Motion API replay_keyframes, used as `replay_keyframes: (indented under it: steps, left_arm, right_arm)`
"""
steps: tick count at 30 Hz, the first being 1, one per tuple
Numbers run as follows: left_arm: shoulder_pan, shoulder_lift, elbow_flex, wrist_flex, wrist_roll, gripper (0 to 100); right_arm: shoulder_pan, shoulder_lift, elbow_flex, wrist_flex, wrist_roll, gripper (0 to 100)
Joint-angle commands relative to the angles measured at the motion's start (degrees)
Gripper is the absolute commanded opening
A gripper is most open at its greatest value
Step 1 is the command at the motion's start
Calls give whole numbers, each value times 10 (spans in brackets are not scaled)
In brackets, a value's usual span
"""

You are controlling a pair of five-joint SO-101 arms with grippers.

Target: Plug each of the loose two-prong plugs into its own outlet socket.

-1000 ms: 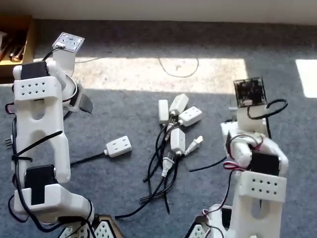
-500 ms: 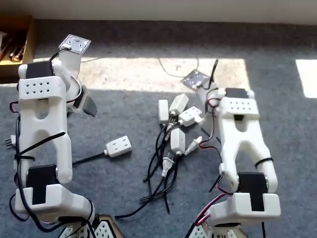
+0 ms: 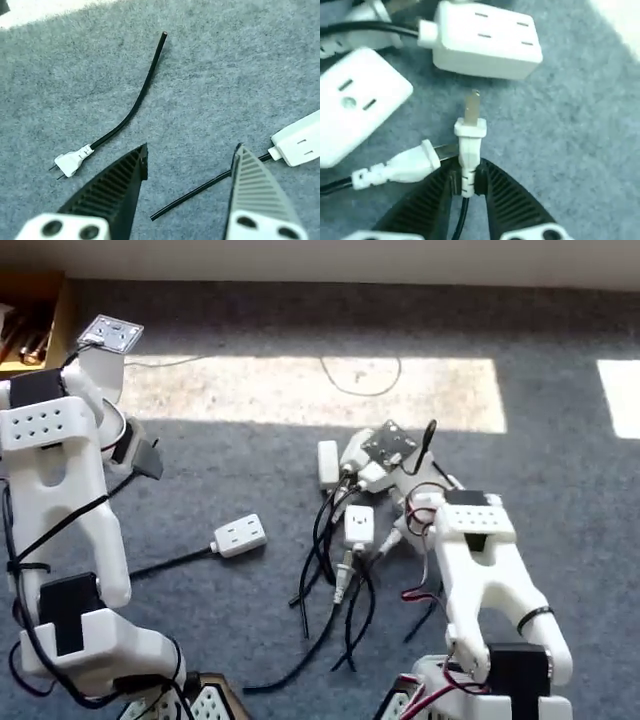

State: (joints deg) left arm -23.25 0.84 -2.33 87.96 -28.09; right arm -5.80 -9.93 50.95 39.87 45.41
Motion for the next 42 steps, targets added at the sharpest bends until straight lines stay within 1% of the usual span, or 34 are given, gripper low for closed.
replay_keyframes:
  steps: [1, 4, 9, 12, 14, 16, 20, 22, 29, 34, 35, 36, 40, 42]
  left_arm:
    - [-6, -21, -15, 4, -4, 277]
    - [0, -21, -15, 4, -3, 277]
    - [6, -21, -15, 4, -2, 277]
    - [6, -21, -15, 6, -3, 277]
    - [4, -21, -15, 6, -3, 277]
    - [3, -21, -15, 4, -3, 277]
    - [3, -21, -15, 4, -3, 277]
    - [4, -21, -15, 4, -3, 277]
    - [5, -21, -15, 6, -3, 277]
    - [5, -21, 1, 4, -4, 277]
    - [5, -21, 5, 3, -4, 277]
    - [3, -21, 7, 3, -4, 277]
    - [2, -22, 7, 3, -4, 277]
    - [1, -22, 7, 3, -4, 277]
  right_arm:
    - [49, 2, 2, 0, 27, 5]
    - [63, 3, -12, 25, 49, 5]
    - [57, 3, -13, 31, 51, 5]
    - [66, 0, -22, 33, 51, 6]
    - [70, 2, -40, 53, 52, 20]
    - [68, 2, -55, 82, 58, 98]
    - [57, 1, -64, 116, 67, 305]
    - [57, 2, -64, 117, 67, 335]
    - [47, 2, -68, 115, 64, 332]
    - [15, 3, -63, 76, 65, 329]
    - [7, 3, -62, 73, 64, 314]
    - [4, 4, -61, 73, 64, 281]
    - [7, 4, -62, 73, 56, 85]
    - [14, 4, -61, 73, 38, 29]
